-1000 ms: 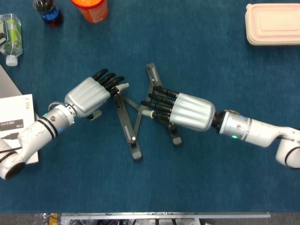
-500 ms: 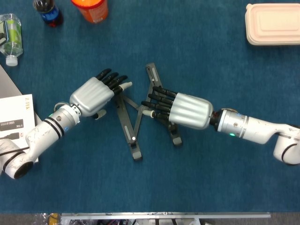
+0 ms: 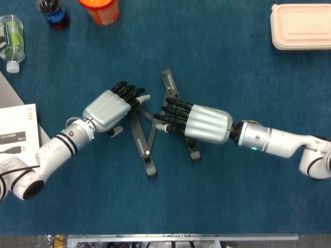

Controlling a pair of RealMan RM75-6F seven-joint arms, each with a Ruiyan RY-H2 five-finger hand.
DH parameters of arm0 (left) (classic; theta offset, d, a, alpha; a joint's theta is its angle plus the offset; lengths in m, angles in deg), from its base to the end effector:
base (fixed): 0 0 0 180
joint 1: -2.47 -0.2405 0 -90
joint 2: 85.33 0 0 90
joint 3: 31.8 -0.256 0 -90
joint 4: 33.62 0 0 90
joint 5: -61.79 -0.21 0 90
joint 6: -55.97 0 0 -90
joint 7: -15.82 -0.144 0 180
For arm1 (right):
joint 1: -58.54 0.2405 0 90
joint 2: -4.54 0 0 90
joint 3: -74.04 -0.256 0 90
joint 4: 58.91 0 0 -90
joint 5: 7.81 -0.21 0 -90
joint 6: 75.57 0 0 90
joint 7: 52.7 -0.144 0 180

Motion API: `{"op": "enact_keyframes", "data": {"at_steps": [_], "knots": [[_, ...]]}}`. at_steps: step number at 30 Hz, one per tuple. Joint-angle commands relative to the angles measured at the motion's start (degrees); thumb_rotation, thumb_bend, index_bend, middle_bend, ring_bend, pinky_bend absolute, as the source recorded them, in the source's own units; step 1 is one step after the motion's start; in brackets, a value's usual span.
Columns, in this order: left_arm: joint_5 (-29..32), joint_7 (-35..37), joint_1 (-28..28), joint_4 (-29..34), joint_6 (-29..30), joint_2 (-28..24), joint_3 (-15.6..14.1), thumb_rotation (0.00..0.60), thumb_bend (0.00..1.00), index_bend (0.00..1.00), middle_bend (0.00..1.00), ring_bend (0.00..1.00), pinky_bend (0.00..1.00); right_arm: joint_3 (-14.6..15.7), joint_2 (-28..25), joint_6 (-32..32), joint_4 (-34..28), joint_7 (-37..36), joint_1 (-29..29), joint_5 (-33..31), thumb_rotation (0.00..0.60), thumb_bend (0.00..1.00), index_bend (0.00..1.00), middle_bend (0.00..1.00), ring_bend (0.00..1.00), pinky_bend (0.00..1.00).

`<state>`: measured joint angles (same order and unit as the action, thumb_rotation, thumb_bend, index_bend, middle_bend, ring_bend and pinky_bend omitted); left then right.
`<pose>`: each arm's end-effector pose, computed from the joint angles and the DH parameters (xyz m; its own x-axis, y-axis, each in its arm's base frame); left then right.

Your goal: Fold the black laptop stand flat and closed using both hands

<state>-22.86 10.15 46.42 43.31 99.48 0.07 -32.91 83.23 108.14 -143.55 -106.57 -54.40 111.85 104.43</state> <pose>-0.1945 0.3164 -0.0376 0.6841 0.3690 0.6292 0.6803 -0.6339 -0.3679 -0.1272 -0.3136 -0.0918 0.6966 0.1807 0.6943 -0.1166 -0.9264 0.3581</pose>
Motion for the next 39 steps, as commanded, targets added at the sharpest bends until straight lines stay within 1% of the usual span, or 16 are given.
{"op": "enact_keyframes", "data": {"at_steps": [1, 12, 29, 39], "knots": [[0.56, 0.41, 0.14, -0.17, -0.41, 0.38, 0.13, 0.6, 0.28, 0.0, 0.0, 0.0, 0.01, 0.37, 0.46, -0.25, 0.76, -0.47, 0.05, 0.19, 0.6, 0.0, 0.0, 0.0, 0.0, 0.01], [1.62, 0.94, 0.73, -0.79, -1.17, 1.2, 0.35, 0.6, 0.28, 0.0, 0.0, 0.0, 0.01, 0.91, 0.69, -0.7, 2.62, -1.39, -0.08, -0.18, 0.6, 0.0, 0.0, 0.0, 0.0, 0.01], [1.55, 3.07, 1.54, -1.69, -1.74, 2.49, 0.19, 0.6, 0.28, 0.0, 0.0, 0.0, 0.01, 1.25, 6.11, -2.05, 9.87, -3.52, 0.55, 0.0, 0.6, 0.0, 0.0, 0.0, 0.0, 0.01], [0.88, 4.45, 1.66, -1.42, -1.07, 2.51, -0.02, 0.6, 0.28, 0.0, 0.0, 0.0, 0.01, 1.12, 8.27, -3.18, 12.21, -4.02, 0.79, -0.38, 0.6, 0.0, 0.0, 0.0, 0.0, 0.01]]}}
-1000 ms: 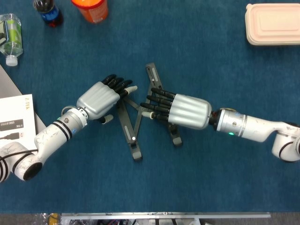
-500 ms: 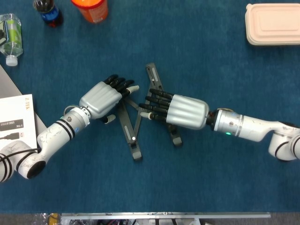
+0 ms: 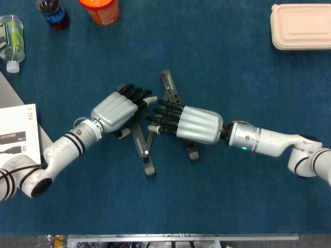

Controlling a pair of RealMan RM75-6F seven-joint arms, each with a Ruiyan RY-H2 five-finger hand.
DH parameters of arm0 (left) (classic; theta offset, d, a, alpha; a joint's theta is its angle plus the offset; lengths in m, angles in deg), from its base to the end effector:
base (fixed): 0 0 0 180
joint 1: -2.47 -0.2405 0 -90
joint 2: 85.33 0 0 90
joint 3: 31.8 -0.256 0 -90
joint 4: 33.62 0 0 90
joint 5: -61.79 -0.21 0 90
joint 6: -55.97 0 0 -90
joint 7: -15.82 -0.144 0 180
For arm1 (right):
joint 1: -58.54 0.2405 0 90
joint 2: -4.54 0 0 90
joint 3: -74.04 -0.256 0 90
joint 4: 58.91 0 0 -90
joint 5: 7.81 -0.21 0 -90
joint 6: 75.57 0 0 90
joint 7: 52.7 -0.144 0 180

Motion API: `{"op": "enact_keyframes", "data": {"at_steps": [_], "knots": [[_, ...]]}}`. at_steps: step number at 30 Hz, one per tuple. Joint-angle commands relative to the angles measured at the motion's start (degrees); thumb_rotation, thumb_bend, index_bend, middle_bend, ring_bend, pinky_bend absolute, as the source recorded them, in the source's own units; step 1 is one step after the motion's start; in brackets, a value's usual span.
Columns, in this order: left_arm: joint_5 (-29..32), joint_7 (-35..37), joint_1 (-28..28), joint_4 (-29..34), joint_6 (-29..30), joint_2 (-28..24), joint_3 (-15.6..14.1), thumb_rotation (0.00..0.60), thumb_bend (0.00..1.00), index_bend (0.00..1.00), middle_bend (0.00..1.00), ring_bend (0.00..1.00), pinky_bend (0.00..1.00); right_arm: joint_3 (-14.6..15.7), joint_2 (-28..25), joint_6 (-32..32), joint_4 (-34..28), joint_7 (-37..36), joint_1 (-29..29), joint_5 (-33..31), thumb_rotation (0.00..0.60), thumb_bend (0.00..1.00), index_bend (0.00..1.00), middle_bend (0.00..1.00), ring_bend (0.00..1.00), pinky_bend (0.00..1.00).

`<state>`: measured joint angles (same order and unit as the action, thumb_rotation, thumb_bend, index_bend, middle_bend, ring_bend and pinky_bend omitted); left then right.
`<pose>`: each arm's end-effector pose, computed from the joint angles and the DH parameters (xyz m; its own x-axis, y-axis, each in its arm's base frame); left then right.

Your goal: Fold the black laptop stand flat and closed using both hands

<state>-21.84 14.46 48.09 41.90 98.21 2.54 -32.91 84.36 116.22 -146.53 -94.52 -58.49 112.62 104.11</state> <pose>-0.1849 0.3181 -0.0521 0.6315 0.4284 0.6463 0.7271 -0.6167 -0.3016 -0.1188 -0.3175 -0.1159 0.6728 0.2003 0.7121 -0.1023 -0.9282 0.3578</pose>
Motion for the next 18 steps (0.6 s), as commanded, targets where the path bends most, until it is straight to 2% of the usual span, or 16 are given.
{"op": "enact_keyframes", "data": {"at_steps": [1, 18], "knots": [[-0.23, 0.27, -0.03, 0.01, 0.31, 0.05, -0.04, 0.6, 0.28, 0.0, 0.0, 0.0, 0.01, 0.0, 0.25, -0.23, 0.17, -0.02, 0.03, -0.12, 0.6, 0.0, 0.0, 0.0, 0.0, 0.01], [-0.45, 1.1, 0.22, -0.09, 0.76, 0.68, -0.09, 0.6, 0.28, 0.0, 0.0, 0.0, 0.01, -0.74, 1.93, -0.43, 0.42, 0.92, 0.62, -1.27, 0.6, 0.0, 0.0, 0.0, 0.0, 0.01]]}}
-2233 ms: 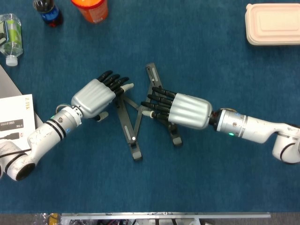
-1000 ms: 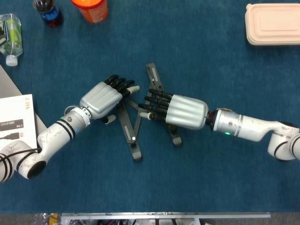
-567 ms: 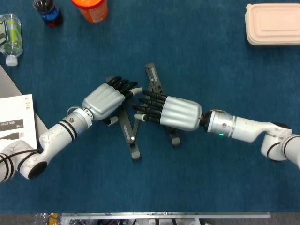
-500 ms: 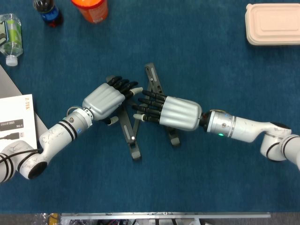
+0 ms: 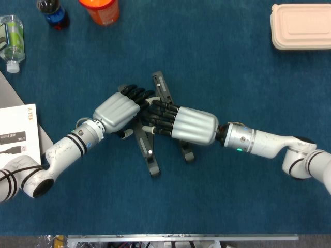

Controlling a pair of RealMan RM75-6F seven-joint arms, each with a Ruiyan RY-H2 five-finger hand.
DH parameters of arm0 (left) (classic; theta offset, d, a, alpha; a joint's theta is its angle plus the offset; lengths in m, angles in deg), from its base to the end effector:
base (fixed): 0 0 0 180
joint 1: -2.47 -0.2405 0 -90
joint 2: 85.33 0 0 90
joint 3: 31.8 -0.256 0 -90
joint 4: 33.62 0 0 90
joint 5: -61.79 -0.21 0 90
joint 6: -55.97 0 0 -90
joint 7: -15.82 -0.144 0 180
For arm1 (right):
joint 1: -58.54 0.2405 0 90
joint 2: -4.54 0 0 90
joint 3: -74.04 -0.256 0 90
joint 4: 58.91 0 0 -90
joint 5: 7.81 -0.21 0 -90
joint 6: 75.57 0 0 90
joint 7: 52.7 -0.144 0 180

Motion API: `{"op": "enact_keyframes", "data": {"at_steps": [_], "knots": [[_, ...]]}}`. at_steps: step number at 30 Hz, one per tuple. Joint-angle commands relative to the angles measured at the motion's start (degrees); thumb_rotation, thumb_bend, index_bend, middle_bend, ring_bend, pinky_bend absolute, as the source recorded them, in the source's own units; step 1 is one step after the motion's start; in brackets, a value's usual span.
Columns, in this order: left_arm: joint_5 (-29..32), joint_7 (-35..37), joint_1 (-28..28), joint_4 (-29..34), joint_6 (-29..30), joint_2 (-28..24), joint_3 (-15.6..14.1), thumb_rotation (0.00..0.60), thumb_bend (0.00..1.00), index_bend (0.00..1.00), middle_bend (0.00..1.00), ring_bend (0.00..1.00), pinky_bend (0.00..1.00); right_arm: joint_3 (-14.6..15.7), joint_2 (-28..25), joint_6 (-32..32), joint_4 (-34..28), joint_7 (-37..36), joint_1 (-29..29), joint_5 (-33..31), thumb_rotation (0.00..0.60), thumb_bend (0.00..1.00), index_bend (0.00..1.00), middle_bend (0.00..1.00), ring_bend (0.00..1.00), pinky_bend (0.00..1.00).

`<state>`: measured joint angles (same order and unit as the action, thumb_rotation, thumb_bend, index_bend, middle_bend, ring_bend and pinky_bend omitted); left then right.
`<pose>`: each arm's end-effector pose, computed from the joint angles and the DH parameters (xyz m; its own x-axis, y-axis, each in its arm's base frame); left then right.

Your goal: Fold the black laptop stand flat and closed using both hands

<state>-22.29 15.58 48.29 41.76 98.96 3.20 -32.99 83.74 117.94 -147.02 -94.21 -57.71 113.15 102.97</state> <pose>-0.1806 0.3169 -0.0551 0.6158 0.4309 0.6596 0.7336 -0.6189 -0.2805 -0.1079 -0.3146 -0.1222 0.6483 0.2041 0.7335 -0.1135 -0.9267 0.3582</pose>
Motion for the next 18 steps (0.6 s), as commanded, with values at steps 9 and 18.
{"op": "enact_keyframes", "data": {"at_steps": [9, 18], "knots": [[0.38, 0.4, 0.17, 0.69, -0.05, -0.06, 0.2, 0.6, 0.28, 0.0, 0.0, 0.0, 0.01, -0.65, 1.29, 0.8, 0.44, 1.04, 0.73, -0.76, 0.6, 0.0, 0.0, 0.0, 0.0, 0.01], [0.41, 0.58, 0.37, 1.59, -0.19, -0.42, 0.18, 0.6, 0.28, 0.0, 0.0, 0.0, 0.01, -0.67, 0.41, 2.61, -1.86, 1.81, 1.43, -1.27, 0.6, 0.0, 0.0, 0.0, 0.0, 0.01]]}}
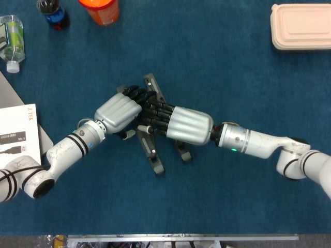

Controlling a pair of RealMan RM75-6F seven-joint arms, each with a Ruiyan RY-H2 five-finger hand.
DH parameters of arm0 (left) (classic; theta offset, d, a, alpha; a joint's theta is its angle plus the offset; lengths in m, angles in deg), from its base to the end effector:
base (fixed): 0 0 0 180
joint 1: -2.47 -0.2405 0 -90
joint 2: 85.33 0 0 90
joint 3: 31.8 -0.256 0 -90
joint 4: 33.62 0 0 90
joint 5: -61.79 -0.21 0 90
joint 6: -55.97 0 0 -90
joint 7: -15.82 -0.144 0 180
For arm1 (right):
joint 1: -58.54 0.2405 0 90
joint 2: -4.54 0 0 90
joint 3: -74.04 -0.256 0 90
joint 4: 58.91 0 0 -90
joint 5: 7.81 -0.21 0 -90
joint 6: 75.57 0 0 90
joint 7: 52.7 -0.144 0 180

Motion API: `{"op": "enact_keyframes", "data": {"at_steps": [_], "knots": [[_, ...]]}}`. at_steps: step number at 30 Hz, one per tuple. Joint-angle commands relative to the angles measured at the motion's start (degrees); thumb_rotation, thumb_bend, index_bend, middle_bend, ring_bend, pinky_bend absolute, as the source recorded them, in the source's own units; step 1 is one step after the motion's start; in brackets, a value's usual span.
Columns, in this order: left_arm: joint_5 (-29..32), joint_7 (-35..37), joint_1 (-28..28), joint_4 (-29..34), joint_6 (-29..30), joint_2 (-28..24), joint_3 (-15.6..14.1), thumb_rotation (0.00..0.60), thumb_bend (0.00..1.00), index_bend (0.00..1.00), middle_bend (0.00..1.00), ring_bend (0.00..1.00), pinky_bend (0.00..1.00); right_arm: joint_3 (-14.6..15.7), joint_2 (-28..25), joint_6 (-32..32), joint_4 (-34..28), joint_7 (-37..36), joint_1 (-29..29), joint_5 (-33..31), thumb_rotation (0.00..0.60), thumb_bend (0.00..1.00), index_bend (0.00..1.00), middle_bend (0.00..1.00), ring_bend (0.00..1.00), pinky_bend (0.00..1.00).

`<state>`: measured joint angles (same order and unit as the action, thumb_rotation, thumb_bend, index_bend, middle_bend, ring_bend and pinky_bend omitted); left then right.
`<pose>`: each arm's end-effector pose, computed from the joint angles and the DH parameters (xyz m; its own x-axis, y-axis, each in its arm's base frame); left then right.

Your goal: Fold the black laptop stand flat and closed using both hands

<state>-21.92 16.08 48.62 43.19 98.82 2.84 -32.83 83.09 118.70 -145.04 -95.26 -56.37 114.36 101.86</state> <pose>-0.1749 0.3146 -0.0550 0.5990 0.4452 0.6656 0.7438 -0.6172 -0.2565 -0.0981 -0.3143 -0.1294 0.6536 0.2032 0.7290 -0.1145 -0.9256 0.3607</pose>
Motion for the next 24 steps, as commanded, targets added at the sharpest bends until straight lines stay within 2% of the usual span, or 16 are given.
{"op": "enact_keyframes", "data": {"at_steps": [1, 10, 18, 24], "knots": [[-0.04, 0.14, 0.08, 0.34, -0.08, -0.17, -0.04, 0.6, 0.28, 0.0, 0.0, 0.0, 0.01, -0.12, -0.58, 0.9, -1.44, 0.88, 0.46, -0.2, 0.6, 0.0, 0.0, 0.0, 0.0, 0.01], [-0.46, 1.42, 0.16, 1.32, 0.15, -0.93, -0.15, 0.6, 0.28, 0.0, 0.0, 0.0, 0.01, -0.63, -2.04, 1.45, -4.81, 2.42, 0.88, -0.63, 0.6, 0.0, 0.0, 0.0, 0.0, 0.01], [-1.47, -1.74, 0.02, 1.82, 3.1, -2.69, 0.64, 0.6, 0.28, 0.0, 0.0, 0.0, 0.0, -2.16, -5.93, 0.05, -10.68, 3.94, 1.04, -1.33, 0.6, 0.0, 0.0, 0.0, 0.0, 0.01], [-0.51, -4.3, -0.19, 5.51, 4.18, -5.45, 1.49, 0.6, 0.28, 0.0, 0.0, 0.0, 0.0, -2.96, -8.87, -0.21, -15.5, 4.95, 0.66, -2.01, 0.6, 0.0, 0.0, 0.0, 0.0, 0.01]]}}
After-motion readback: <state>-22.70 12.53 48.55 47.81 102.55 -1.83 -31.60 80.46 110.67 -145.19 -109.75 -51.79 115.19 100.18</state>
